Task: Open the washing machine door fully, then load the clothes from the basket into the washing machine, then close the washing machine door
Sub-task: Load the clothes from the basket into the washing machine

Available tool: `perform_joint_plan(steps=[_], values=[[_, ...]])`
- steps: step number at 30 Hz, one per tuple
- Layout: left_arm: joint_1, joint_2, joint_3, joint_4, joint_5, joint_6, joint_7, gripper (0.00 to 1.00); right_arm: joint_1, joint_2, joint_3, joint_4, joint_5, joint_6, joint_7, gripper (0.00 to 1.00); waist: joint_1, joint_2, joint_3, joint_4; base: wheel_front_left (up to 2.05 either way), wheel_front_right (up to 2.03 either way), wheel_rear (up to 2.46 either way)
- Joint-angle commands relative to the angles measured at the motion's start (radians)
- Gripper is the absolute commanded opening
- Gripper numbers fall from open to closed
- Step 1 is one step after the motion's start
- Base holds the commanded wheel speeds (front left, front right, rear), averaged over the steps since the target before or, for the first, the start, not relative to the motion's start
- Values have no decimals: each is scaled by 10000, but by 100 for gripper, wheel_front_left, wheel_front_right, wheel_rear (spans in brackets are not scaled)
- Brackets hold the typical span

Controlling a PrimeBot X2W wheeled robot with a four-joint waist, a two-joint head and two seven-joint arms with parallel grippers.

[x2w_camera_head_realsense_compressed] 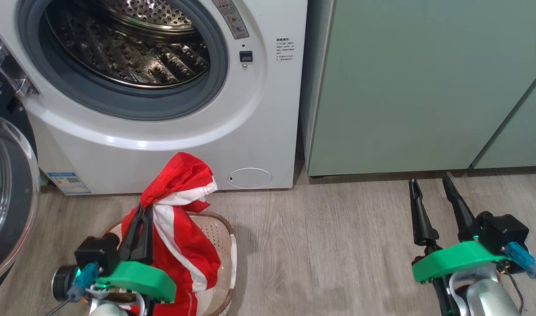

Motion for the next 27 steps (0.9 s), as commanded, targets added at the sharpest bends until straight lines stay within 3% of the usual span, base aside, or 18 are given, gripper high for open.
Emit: perform_joint_plan(steps=[1, 14, 22, 27], values=[[-366, 3, 269, -421, -64, 72, -128, 0, -156, -29, 234, -371, 43, 0, -94, 100, 1, -1, 9, 2, 0, 0, 0], [-509, 2, 420, -681, 34, 15, -128, 0, -235, -29, 334, -374, 191, 0, -94, 100, 1, -1, 273, -89, 0, 0, 0], [-1356, 1, 782, -1191, 513, -364, -128, 0, -623, -29, 460, -528, 147, 0, -94, 100, 1, -1, 1373, -332, 0, 0, 0], [-2756, 1, 1551, -1298, 672, -736, -128, 0, -1181, -29, 562, -669, 59, 0, -94, 100, 1, -1, 2615, -664, 0, 0, 0]])
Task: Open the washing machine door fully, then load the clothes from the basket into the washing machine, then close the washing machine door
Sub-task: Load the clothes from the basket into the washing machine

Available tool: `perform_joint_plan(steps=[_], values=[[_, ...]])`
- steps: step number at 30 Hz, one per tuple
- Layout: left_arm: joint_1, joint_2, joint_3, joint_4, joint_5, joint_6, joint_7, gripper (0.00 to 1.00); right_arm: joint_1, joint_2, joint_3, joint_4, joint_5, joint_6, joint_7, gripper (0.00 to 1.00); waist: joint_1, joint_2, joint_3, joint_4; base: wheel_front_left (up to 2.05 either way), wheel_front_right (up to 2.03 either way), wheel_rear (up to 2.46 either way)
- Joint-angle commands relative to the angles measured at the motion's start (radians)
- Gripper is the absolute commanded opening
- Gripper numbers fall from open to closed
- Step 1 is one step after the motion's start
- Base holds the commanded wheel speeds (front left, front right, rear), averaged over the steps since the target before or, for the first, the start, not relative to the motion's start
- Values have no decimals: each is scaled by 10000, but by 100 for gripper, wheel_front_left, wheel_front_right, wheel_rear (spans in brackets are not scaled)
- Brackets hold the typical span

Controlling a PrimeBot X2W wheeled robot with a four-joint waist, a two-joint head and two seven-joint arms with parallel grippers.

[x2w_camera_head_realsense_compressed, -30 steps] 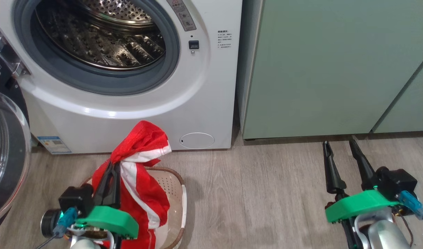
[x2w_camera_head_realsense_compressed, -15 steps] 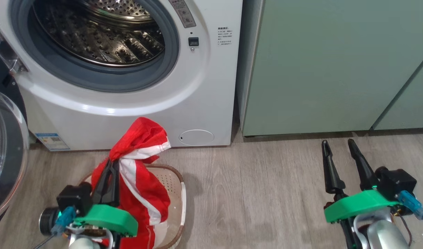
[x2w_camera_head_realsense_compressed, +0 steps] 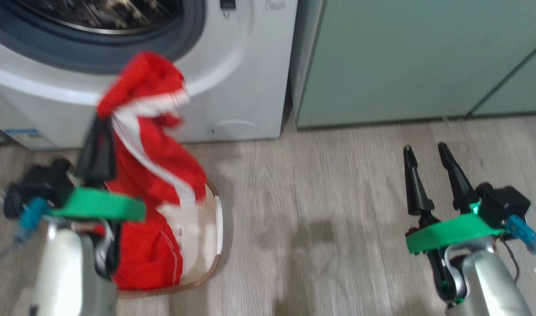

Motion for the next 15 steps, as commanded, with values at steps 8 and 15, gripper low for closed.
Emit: perform_joint_plan(steps=[8, 15], values=[[-3477, 797, 1337, -26, 237, -362, -124, 0, -1158, -29, 572, -494, -23, 0, -94, 100, 0, -1, 2149, -829, 0, 0, 0], [-5902, 1920, 1921, 897, 555, -435, -124, 0, -1607, -29, 950, -475, 488, 0, -94, 100, 0, -1, 3234, -1523, 0, 0, 0]])
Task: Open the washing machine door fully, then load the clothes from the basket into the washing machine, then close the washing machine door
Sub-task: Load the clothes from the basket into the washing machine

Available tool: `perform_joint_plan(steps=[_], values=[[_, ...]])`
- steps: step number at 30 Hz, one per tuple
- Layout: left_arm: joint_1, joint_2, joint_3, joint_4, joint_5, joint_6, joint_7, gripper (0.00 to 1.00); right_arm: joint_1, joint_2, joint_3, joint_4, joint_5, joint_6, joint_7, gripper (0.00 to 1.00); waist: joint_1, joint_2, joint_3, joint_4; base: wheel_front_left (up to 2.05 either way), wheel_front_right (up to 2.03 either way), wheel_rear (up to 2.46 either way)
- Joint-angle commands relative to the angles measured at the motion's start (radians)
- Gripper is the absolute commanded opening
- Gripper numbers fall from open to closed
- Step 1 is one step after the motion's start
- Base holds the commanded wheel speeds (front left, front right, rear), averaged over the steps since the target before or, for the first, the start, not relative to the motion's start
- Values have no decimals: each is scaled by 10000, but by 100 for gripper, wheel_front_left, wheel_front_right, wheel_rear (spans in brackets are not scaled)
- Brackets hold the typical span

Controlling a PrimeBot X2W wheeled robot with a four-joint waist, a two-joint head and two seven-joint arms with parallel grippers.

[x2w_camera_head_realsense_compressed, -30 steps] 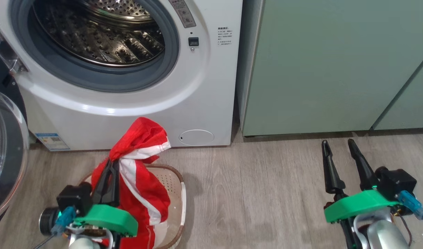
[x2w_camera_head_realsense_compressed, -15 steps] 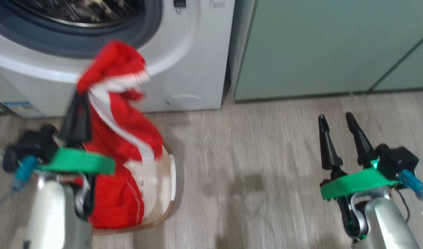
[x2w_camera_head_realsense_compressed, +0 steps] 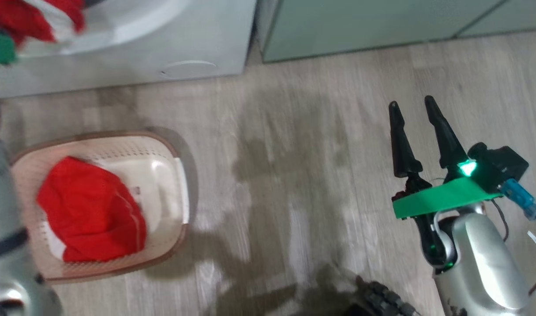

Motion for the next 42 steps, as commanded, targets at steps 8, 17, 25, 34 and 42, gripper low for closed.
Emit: perform_joint_plan(steps=[8, 17, 25, 34, 42], values=[[-2967, 2137, -202, 2056, 457, -72, -40, 0, -531, -28, 637, -370, 719, 0, -94, 100, -1, 0, 1744, -1136, 0, 0, 0], [-6355, 3618, -1600, 4138, 784, -103, 558, 0, -1046, -28, 1208, -433, 1456, 0, -94, 100, -1, 0, 3013, -1753, 0, 0, 0], [-8482, 4141, -2433, 4975, 1124, 378, 241, 0, -1322, -28, 1667, -389, 1924, 0, -94, 100, -1, 0, 3557, -2140, 0, 0, 0], [-8798, 4088, -2730, 5694, 1252, 748, -40, 0, -1529, -28, 1788, -412, 2166, 0, -94, 100, -1, 0, 3740, -2294, 0, 0, 0], [-8659, 4166, -3279, 7592, 1350, 328, 267, 0, -1518, -28, 1773, -388, 2133, 0, -94, 100, -1, 0, 3769, -2257, 0, 0, 0]])
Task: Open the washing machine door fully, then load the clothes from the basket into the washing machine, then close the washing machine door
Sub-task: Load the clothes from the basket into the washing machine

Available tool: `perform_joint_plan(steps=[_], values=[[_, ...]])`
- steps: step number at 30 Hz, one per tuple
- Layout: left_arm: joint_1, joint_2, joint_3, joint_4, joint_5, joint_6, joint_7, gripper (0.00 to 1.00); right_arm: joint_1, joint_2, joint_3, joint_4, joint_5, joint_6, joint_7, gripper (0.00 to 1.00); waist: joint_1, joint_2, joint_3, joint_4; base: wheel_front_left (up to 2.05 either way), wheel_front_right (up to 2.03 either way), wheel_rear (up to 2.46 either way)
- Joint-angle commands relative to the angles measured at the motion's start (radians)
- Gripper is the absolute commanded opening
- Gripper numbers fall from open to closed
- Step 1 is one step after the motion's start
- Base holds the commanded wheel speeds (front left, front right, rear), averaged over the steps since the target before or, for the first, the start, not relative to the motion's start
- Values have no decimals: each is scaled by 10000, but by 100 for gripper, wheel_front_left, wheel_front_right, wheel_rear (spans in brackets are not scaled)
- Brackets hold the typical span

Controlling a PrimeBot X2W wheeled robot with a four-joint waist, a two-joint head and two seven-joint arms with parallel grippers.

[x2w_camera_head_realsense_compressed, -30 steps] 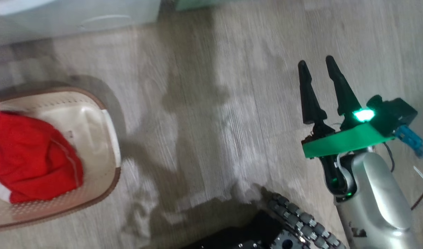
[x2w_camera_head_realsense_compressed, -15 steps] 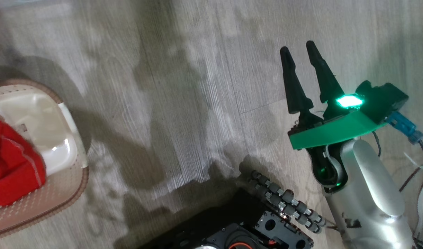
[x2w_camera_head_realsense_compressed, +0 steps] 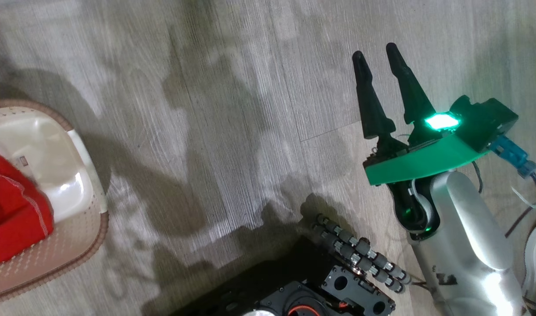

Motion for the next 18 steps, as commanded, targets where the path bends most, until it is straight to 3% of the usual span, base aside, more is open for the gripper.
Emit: perform_joint_plan(steps=[1, 8, 9, 10, 11, 18], values=[[-155, 409, -71, -246, 123, -39, 34, 0, 252, -31, 109, -237, -22, 0, -94, 100, -1, 0, 4, 10, 0, 0, 0], [-404, 383, -308, 414, 174, 43, 15, 0, 222, -31, 94, -245, -29, 0, -94, 100, -1, 0, 27, 24, 0, 0, 0], [-446, 402, -314, 400, 191, 171, -48, 35, 223, -31, 93, -244, -33, 0, -94, 100, -1, 0, 35, 23, 0, 0, 0], [-465, 416, -322, 384, 202, 282, -108, 96, 221, -31, 94, -241, -36, 0, -94, 100, -1, 0, 37, 21, 0, 0, 0], [-464, 410, -343, 406, 199, 315, -145, 100, 217, -31, 96, -235, -36, 0, -94, 100, -1, 0, 33, 22, 0, 0, 0], [-309, 123, -386, 611, -66, 291, -280, 100, 204, -31, 0, -139, -182, 0, -94, 100, -1, 0, -210, 189, 0, 0, 0]])
